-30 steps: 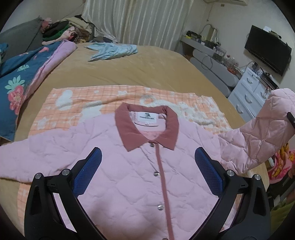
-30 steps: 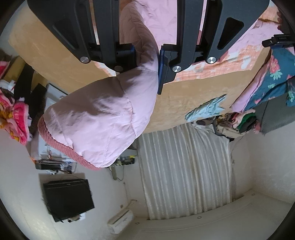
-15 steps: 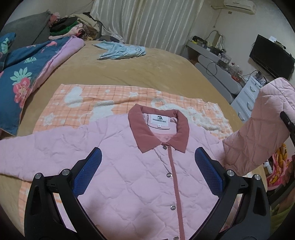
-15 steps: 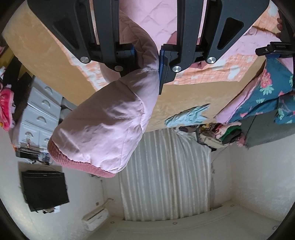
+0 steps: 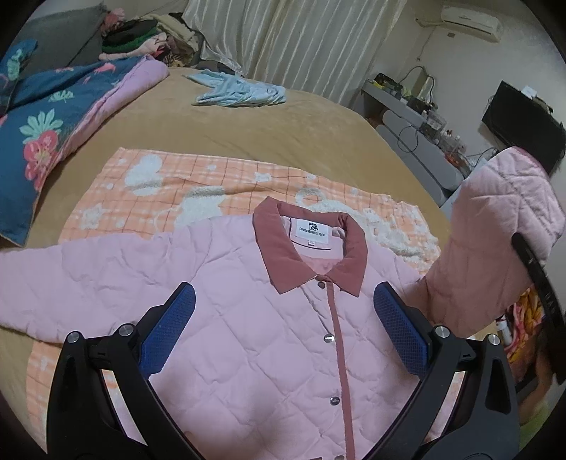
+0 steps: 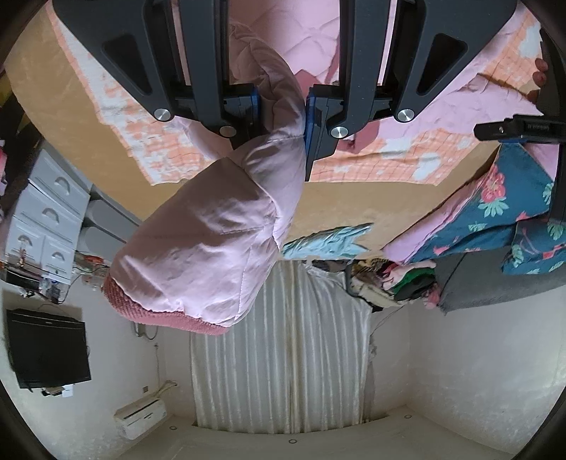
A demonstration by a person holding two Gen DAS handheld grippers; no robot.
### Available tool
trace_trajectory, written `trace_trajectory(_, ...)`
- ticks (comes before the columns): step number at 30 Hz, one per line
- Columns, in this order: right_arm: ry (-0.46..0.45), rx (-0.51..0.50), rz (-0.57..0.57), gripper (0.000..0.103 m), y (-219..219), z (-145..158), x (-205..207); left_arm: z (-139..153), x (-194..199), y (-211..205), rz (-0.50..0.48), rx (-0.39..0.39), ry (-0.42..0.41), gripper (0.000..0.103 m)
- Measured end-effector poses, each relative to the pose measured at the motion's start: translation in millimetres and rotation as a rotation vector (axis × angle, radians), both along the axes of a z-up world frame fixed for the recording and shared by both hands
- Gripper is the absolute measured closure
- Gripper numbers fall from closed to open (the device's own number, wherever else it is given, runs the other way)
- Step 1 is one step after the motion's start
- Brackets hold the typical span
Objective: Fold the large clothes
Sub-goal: 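Lift the sleeve cuff with the right gripper and carry it over the jacket body, then lay the sleeve across the jacket front and open the right gripper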
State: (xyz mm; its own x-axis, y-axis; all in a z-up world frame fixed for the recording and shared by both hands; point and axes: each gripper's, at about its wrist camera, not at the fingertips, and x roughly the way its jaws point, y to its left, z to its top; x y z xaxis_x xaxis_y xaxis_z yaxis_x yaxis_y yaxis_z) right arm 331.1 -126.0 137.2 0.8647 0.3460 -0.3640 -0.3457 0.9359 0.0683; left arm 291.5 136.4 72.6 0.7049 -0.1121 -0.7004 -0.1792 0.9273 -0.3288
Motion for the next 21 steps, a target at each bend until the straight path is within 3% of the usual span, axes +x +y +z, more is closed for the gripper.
trace_trajectory(11,0.036,-0.070,0.086,0.086,51,-30,0,-17,1,32,0.041,-0.089,0.020,0.008)
trace_trajectory(21,0.100,-0.126,0.168,0.086,105,-76,-3,-43,0,63,0.038,-0.286,-0.007,0.008)
